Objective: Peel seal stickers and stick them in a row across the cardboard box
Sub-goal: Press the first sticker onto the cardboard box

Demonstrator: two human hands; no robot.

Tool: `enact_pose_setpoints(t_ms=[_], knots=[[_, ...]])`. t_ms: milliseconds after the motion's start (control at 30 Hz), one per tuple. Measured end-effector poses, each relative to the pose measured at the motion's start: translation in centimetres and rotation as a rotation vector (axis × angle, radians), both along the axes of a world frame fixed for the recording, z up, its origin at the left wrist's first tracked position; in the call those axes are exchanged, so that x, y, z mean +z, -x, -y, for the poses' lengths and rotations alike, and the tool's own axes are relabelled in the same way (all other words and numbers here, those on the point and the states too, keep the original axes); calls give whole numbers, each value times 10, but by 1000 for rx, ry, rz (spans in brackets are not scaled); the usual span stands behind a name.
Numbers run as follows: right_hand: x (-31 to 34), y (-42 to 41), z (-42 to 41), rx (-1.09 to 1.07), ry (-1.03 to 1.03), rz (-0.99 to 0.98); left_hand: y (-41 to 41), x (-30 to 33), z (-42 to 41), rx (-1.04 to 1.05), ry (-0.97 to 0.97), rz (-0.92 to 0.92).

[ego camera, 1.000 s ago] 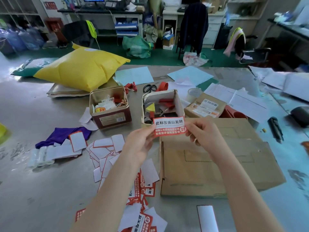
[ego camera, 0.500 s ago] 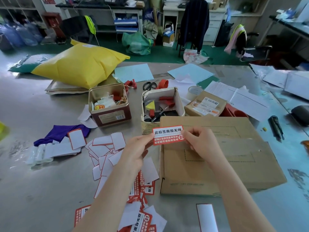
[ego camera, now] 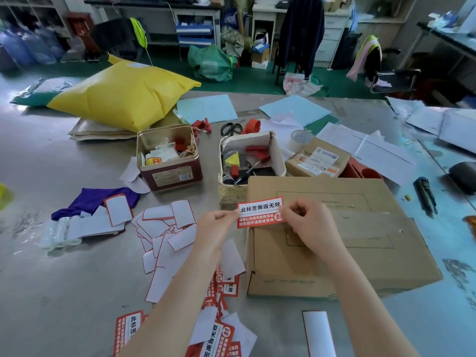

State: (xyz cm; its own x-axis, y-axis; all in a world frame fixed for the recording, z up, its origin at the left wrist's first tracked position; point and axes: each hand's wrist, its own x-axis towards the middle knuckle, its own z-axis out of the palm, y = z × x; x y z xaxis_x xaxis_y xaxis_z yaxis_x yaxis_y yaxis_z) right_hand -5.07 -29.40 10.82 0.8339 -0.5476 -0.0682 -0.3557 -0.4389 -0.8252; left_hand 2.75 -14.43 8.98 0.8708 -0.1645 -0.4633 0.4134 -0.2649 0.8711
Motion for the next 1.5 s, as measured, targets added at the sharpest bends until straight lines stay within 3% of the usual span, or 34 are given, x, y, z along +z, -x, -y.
enact_pose_setpoints(t_ms=[1167, 1500], knots=[[-4, 3, -2, -29, -52, 23, 3, -5, 2, 21, 6, 7], [-4, 1, -1, -6, 14, -28, 4, -17, 9, -34, 3, 13]])
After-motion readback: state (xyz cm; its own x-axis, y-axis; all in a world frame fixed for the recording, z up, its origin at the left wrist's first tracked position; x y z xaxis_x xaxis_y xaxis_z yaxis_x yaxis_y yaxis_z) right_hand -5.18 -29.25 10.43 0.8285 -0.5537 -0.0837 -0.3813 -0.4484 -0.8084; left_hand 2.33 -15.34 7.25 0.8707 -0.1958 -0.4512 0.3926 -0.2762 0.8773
